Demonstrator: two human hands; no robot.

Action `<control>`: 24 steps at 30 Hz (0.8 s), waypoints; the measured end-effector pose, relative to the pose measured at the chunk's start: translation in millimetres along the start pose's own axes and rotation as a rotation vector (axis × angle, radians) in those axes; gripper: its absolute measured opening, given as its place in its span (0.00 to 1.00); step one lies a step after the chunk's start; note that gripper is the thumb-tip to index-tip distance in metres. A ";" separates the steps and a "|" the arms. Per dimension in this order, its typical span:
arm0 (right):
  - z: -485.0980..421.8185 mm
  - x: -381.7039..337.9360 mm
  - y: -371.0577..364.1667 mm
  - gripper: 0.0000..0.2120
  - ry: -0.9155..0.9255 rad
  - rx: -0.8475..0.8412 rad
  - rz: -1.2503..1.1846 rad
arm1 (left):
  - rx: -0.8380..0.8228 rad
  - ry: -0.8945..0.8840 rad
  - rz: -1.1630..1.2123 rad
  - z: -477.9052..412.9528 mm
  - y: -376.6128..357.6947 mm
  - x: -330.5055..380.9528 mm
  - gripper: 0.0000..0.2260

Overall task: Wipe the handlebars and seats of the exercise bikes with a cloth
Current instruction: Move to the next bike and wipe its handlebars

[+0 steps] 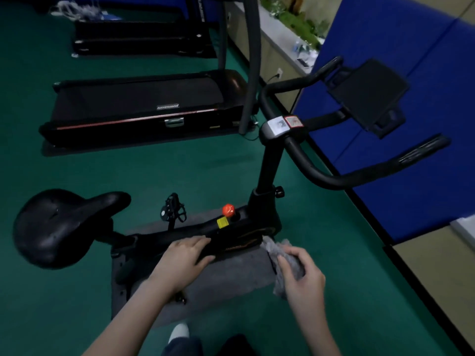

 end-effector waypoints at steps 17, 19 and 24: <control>-64.0 -4.8 20.5 0.12 -0.014 0.153 0.034 | 0.055 -0.203 0.028 -109.1 25.4 52.9 0.24; -72.9 -7.9 22.3 0.12 0.005 0.151 0.030 | 0.085 -0.214 0.045 -117.7 30.1 61.7 0.23; -97.1 -40.5 24.8 0.13 0.110 0.185 0.003 | 0.163 -0.293 0.087 -130.2 54.2 84.7 0.21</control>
Point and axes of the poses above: each hand's wrist, its own z-axis away from the middle knuckle, its own y-axis out of the back of the hand, x = y × z, the point moved 9 cm from there along -z, towards the middle knuckle, and after that the axes turned 6 degrees about z, right-handed, at the moved point
